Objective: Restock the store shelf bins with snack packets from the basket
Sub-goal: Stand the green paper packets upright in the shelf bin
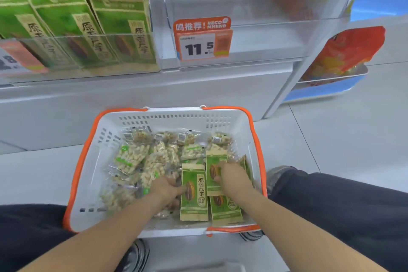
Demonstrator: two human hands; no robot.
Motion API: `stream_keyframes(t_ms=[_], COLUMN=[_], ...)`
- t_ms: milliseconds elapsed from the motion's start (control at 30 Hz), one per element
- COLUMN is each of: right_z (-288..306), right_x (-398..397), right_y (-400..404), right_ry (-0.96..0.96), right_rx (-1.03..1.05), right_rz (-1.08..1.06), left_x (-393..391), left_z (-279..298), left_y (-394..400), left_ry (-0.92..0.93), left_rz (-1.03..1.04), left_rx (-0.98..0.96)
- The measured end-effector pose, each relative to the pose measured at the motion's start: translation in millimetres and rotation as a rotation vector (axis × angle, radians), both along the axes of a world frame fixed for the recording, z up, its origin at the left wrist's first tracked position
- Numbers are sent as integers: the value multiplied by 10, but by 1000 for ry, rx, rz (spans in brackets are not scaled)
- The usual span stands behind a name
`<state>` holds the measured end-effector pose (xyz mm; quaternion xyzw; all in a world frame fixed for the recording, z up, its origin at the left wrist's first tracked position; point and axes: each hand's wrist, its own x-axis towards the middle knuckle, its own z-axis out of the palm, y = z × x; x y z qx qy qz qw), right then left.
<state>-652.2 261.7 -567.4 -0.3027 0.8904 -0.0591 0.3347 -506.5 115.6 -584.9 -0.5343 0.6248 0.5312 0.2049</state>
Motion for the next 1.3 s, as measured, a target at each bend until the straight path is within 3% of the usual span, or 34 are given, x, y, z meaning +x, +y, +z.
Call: stream_keyframes(t_ms=[200, 500, 767, 967, 1133, 1300], right_z=[61, 518, 1964, 2841, 2730, 2495], right_x=[-70, -417, -873, -845, -915, -991], right_y=[-87, -217, -562, -609, -479, -527], right_ry=[-69, -237, -231, -219, -513, -561], right_rx=[-77, -218, -329, -407, -446, -485], right_rz=[-201, -329, -169, -57, -284, -351], left_x=[-83, -293, -581, -505, -287, -177], left_z=[210, 569, 1455, 2195, 2409, 2360], left_y=[43, -252, -685, -987, -1149, -1262], left_ry=[-34, 69, 281, 402, 532, 570], left_rz=[59, 57, -77, -227, -201, -95], left_rx=[229, 172, 273, 222, 224, 160])
